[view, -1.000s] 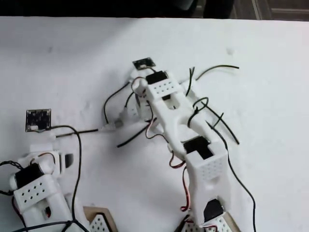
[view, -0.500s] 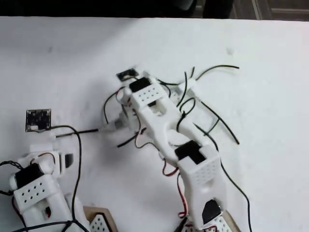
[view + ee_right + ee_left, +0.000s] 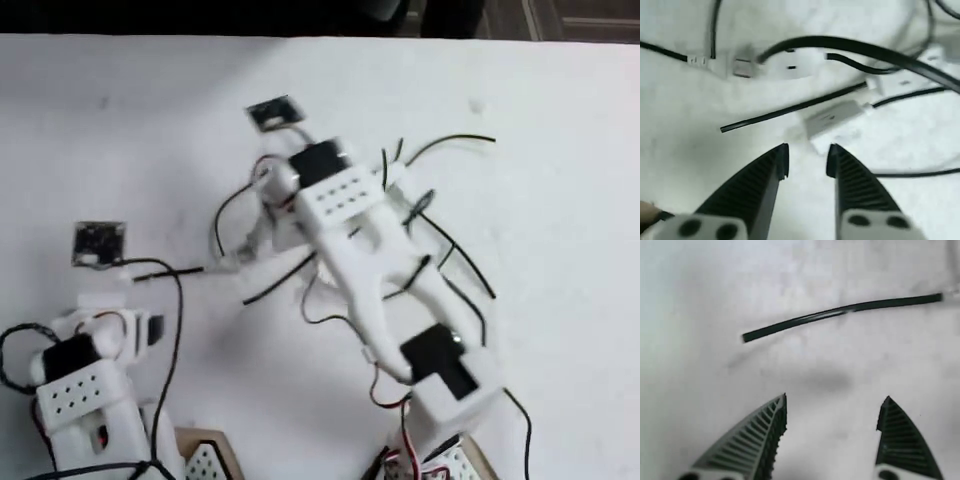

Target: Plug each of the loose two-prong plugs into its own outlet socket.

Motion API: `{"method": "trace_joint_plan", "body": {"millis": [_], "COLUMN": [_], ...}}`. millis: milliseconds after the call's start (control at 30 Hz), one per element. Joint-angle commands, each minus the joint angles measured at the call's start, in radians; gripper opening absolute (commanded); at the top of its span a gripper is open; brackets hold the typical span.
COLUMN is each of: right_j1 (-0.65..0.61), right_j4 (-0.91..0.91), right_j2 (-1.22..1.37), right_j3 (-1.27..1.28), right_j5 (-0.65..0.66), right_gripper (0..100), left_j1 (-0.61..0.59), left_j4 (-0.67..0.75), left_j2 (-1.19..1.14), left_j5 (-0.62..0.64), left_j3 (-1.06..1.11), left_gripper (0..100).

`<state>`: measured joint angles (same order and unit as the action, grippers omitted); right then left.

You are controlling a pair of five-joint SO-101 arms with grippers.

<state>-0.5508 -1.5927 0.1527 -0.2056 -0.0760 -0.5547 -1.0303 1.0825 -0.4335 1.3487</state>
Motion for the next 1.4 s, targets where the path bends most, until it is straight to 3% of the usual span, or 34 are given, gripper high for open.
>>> {"method": "trace_joint_plan", "body": {"millis": [0, 200, 433, 567, 833, 1233, 1367], "right_j1": [0.076, 0.188, 0.364, 0.466, 0.568, 0.568, 0.57], "right_j4": [-0.039, -0.114, -0.119, -0.05, 0.122, 0.162, 0.162], "right_j2": [-0.093, -0.116, -0.108, -0.107, -0.107, -0.107, -0.107], "right_j3": [-0.038, -0.038, 0.052, 0.089, 0.186, 0.219, 0.219], "right_j5": [-0.011, -0.005, -0.005, -0.009, -0.011, -0.006, -0.005], "right_gripper": [4.6, 1.7, 1.8, 1.8, 1.8, 1.8, 1.8], "left_j1": [0.145, 0.354, 0.642, 0.733, 0.817, 0.817, 0.817], "left_j4": [0.003, -0.003, -0.002, -0.011, -0.11, -0.074, -0.129], "left_j2": [0.021, 0.016, -0.004, -0.165, -0.739, -1.218, -1.328], "left_j5": [-0.002, -0.002, -0.043, -0.037, -0.138, -0.143, -0.141], "left_j3": [-0.063, -0.196, -0.239, -0.315, -0.64, -0.947, -1.048], "left_gripper": [29, 14, 11, 10, 25, 25, 24]}}
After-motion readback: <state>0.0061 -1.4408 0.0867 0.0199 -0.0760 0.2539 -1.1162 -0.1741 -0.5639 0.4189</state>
